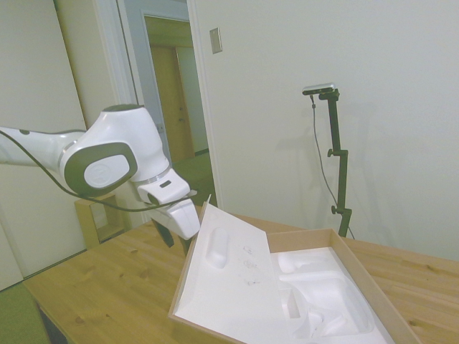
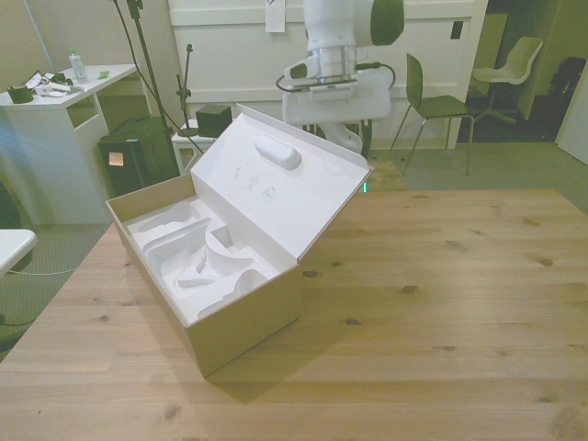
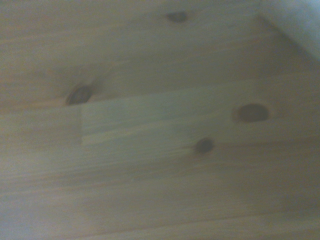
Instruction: Close the box
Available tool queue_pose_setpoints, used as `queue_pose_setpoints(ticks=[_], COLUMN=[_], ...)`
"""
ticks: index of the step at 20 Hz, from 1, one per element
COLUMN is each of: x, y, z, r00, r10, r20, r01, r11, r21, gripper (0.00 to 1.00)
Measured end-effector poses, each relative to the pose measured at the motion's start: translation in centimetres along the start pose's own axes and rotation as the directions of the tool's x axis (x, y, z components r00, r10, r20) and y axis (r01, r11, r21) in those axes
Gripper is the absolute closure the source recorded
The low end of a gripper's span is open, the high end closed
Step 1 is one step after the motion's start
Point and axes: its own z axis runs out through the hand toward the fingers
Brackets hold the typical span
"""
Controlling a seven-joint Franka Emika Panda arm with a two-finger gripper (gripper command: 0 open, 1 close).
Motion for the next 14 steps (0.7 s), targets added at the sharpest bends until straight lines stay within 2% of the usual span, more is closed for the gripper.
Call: queue_pose_setpoints(ticks=[5,8,11,14], x=[8.1,12.3,15.6,17.4], y=[6.1,8.2,8.0,7.1], z=[-7.2,-10.4,-11.9,-11.9], r00=[0.992,0.983,0.978,0.977], r10=[0.117,0.171,0.198,0.201], r20=[-0.056,-0.064,-0.067,-0.076], r01=[-0.113,-0.162,-0.188,-0.192], r11=[0.991,0.980,0.974,0.975], r21=[0.075,0.116,0.126,0.112], gripper=[0.00,0.00,0.00,0.00])
